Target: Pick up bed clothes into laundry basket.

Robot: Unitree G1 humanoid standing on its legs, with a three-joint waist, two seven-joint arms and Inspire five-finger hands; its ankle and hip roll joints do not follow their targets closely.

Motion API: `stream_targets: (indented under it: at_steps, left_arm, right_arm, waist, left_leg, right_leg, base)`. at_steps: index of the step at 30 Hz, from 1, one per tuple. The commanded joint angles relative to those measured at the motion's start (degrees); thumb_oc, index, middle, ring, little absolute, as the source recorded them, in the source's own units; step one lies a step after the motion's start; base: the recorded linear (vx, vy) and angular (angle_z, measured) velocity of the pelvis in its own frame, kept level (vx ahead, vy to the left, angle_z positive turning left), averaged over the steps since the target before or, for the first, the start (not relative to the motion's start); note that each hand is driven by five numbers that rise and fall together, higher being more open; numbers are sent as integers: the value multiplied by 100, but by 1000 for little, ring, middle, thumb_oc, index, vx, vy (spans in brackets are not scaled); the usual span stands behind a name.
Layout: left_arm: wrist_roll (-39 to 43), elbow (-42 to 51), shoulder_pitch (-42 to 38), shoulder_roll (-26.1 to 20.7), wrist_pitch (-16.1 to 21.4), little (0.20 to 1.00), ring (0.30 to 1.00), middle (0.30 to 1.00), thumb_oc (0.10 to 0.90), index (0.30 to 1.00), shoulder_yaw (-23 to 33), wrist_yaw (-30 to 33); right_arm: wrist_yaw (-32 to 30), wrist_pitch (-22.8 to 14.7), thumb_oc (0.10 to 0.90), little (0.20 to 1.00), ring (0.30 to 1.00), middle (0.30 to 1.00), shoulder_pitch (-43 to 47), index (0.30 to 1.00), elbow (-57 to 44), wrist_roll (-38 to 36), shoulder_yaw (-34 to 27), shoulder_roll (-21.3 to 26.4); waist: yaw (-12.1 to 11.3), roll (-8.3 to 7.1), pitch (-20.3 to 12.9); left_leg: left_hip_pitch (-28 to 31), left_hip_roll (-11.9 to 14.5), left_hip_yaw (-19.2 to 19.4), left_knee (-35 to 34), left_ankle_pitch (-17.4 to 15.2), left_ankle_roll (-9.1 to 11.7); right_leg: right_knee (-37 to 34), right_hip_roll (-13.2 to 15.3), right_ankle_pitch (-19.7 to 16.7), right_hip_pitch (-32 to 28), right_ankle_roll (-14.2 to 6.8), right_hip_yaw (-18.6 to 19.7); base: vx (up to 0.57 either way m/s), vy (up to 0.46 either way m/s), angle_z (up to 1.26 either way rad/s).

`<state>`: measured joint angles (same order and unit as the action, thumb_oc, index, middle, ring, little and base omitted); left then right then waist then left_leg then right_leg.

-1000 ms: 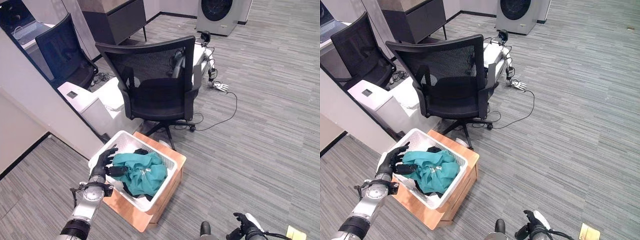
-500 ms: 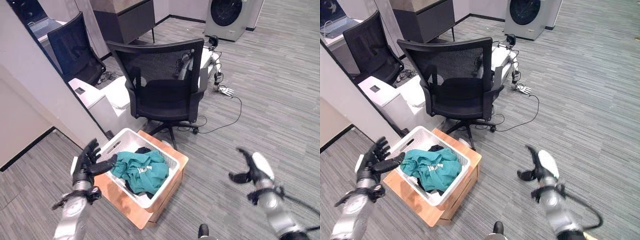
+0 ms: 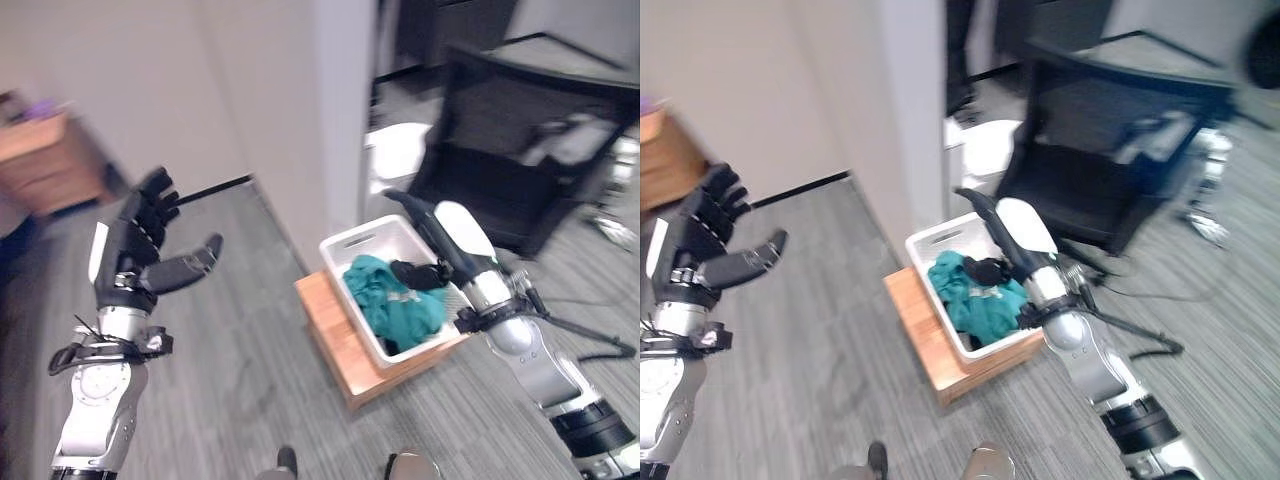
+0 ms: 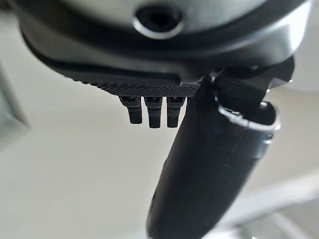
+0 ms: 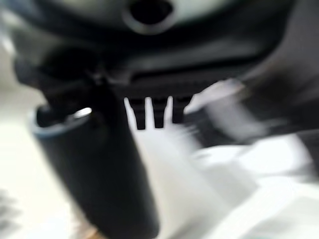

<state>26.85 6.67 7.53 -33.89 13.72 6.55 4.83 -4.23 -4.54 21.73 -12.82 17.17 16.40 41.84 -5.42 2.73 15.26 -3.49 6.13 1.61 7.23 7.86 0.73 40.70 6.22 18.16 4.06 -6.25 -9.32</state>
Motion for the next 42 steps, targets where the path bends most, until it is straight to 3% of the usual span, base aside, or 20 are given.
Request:
stream_targets:
  at_steps: [1, 2, 3, 6, 8, 10, 12, 13, 15, 16, 18, 20, 21, 22, 25, 28, 32, 33, 34, 42]
  left_arm:
    - [114, 156, 191, -304, 384, 900, 900, 900, 800, 900, 1338, 197]
    - [249, 122, 564, -109, 291, 900, 900, 900, 800, 900, 1513, 165]
    - [283, 45, 672, -46, 288, 900, 900, 900, 800, 900, 1575, 136]
    - [442, -349, 730, -30, 203, 900, 900, 900, 800, 900, 1610, 112]
    - [496, -577, 788, -162, 124, 900, 900, 900, 800, 900, 1680, 79]
    - [523, -616, 691, -274, 105, 900, 900, 900, 800, 900, 1664, 49]
    - [538, -618, 502, -470, 88, 900, 900, 900, 800, 900, 1608, 40]
    - [540, -623, 497, -474, 90, 900, 900, 900, 800, 900, 1603, 40]
    - [453, -635, 520, -652, 3, 900, 900, 900, 800, 900, 1647, 29]
    - [382, -596, 579, -727, -20, 900, 900, 900, 800, 900, 1673, 3]
    - [219, -541, 624, -908, -81, 900, 900, 900, 800, 900, 1781, -156]
    - [156, -503, 558, -1194, -77, 900, 900, 900, 800, 900, 1795, -281]
    - [96, -527, 516, -1320, -68, 900, 900, 900, 800, 900, 1782, -267]
    - [56, -591, 371, -1436, -101, 900, 900, 900, 800, 900, 1697, -258]
    - [-45, -910, 10, -1702, -85, 900, 900, 900, 800, 900, 1506, -231]
    - [2, -1181, -126, -1832, -24, 900, 900, 900, 800, 900, 1461, -154]
    - [-409, -1284, -113, -1570, -39, 900, 900, 900, 800, 900, 1478, -61]
    - [-478, -1453, 5, -1069, 216, 900, 900, 900, 800, 900, 1394, 51]
    - [-727, -1670, 56, -877, 78, 900, 900, 900, 800, 900, 1338, 66]
    - [-1426, -1571, -296, -364, -67, 900, 900, 900, 800, 900, 802, 221]
  right_arm:
    - [-247, -597, 800, 900, 900, 900, 1144, 900, 96, -487, -219, 213]
    - [-240, -613, 800, 900, 900, 900, 1340, 900, 18, -566, -115, 322]
    - [-181, -611, 800, 900, 900, 900, 1543, 900, 56, -655, 5, 384]
    - [-107, -489, 800, 900, 900, 900, 1801, 900, 268, -744, 355, 658]
    - [25, -375, 800, 900, 900, 900, 2093, 900, 454, -793, 642, 764]
    - [159, -351, 800, 900, 900, 900, 2077, 900, 704, -910, 723, 823]
    - [204, -324, 800, 900, 900, 900, 1989, 900, 857, -1027, 679, 1011]
    - [204, -325, 800, 900, 900, 900, 1986, 900, 857, -1030, 675, 1013]
    - [224, -282, 800, 900, 900, 900, 1644, 900, 941, -1166, 452, 1202]
    - [231, -300, 800, 900, 900, 900, 1443, 900, 842, -1186, 275, 1288]
    - [308, -344, 800, 900, 900, 900, 1100, 900, 836, -1163, 53, 1348]
    - [268, -389, 800, 900, 900, 900, 625, 900, 838, -1177, -306, 1373]
    - [245, -397, 800, 900, 900, 900, 386, 900, 894, -1153, -459, 1313]
    - [191, -384, 800, 900, 900, 900, 230, 900, 943, -1093, -568, 1307]
    - [155, -426, 800, 900, 900, 900, -190, 900, 949, -1313, -1020, 1244]
    - [130, -495, 800, 900, 900, 900, -579, 900, 925, -1564, -1424, 1272]
    - [78, -433, 800, 900, 900, 900, -806, 900, 951, -1475, -1758, 1170]
    - [-19, -600, 800, 900, 900, 900, -988, 900, 1095, -1706, -1836, 973]
    - [-91, -518, 800, 900, 900, 900, -1338, 900, 1250, -1331, -2063, 886]
    - [-556, -417, 800, 900, 900, 900, -1619, 900, 1726, -379, -2304, 831]
  waist:
    - [-509, -431, -379]
    - [-672, -283, -303]
    - [-728, -191, -248]
    - [-509, -22, -187]
    - [-383, -70, -330]
    - [-242, -157, -533]
    - [-26, -265, -767]
    - [-22, -270, -764]
    - [93, -245, -922]
    - [168, -272, -1001]
    - [28, -284, -1052]
    - [83, -401, -1021]
    - [131, -456, -978]
    - [279, -508, -916]
    - [448, -559, -809]
    - [551, -563, -754]
    - [407, -635, -800]
    - [268, -651, -857]
    - [180, -640, -938]
    - [-31, -680, -1144]
  left_leg:
    - [-764, 350, 510, -660, 271, 935]
    - [-964, 470, 634, -551, 423, 1055]
    - [-1045, 569, 772, -515, 447, 1138]
    - [-782, 1054, 1651, -94, 292, 1062]
    - [-234, 1311, 1848, 600, -81, 1029]
    - [477, 1670, 2022, 704, -320, 1162]
    - [1081, 2055, 2568, 320, -238, 1199]
    - [1091, 2044, 2565, 297, -224, 1198]
    - [1136, 2255, 2935, -173, -13, 1211]
    - [1098, 2116, 2879, -465, -51, 1203]
    - [958, 1859, 2650, -746, -68, 1154]
    - [862, 1505, 2352, -804, -260, 955]
    - [800, 1382, 2232, -829, -345, 878]
    - [782, 1295, 2074, -863, -412, 836]
    - [684, 1054, 1689, -859, -562, 805]
    - [567, 844, 1351, -731, -583, 731]
    - [530, 689, 1254, -592, -686, 688]
    - [457, 652, 1244, -579, -671, 677]
    - [395, 645, 1177, -582, -675, 657]
    - [343, 617, 1049, -574, -769, 605]
  right_leg:
    - [-3678, -214, -452, -1546, 252, -538]
    - [-4261, -388, -524, -1702, 354, -511]
    - [-4435, -351, -582, -1793, 345, -752]
    - [-4503, -83, -865, -1651, 397, -1502]
    - [-4474, 241, -1133, -1514, 481, -2061]
    - [-4376, 402, -1129, -1450, 553, -2525]
    - [-4186, 614, -1160, -1290, 594, -3088]
    - [-4176, 623, -1154, -1293, 591, -3095]
    - [-3812, 865, -1218, -1288, 547, -3528]
    - [-3744, 995, -1324, -1289, 444, -3633]
    - [-3432, 1316, -1532, -1371, 273, -3876]
    - [-2933, 1695, -1672, -1390, 64, -3871]
    - [-2768, 1771, -1686, -1366, -19, -3717]
    - [-2697, 1717, -1697, -1232, -78, -3294]
    - [-3176, 1483, -1760, -882, -344, -2244]
    - [-3604, 1422, -1963, -709, -413, -1854]
    - [-3936, 1538, -2230, -1006, -547, -2189]
    - [-4129, 1543, -2386, -1143, -621, -2390]
    - [-4247, 1492, -2435, -1217, -664, -2488]
    - [-4311, 1371, -2400, -1276, -660, -2573]
  base:
    - [-294, -370, 80]
    - [-343, -205, 50]
    - [-464, -53, 45]
    - [-508, 64, 165]
    - [-496, 29, 160]
    - [-265, 39, 74]
    - [-229, 96, 209]
    - [-169, 128, 243]
    - [-235, 249, 131]
    - [-183, 334, 173]
    - [-97, 269, 211]
    - [-80, 185, 159]
    - [-101, 75, 122]
    - [-113, 22, 153]
    - [-33, -33, 197]
    - [106, -29, 111]
    - [59, 7, 53]
    - [68, 37, 25]
    - [67, 35, 22]
    - [32, 16, 20]
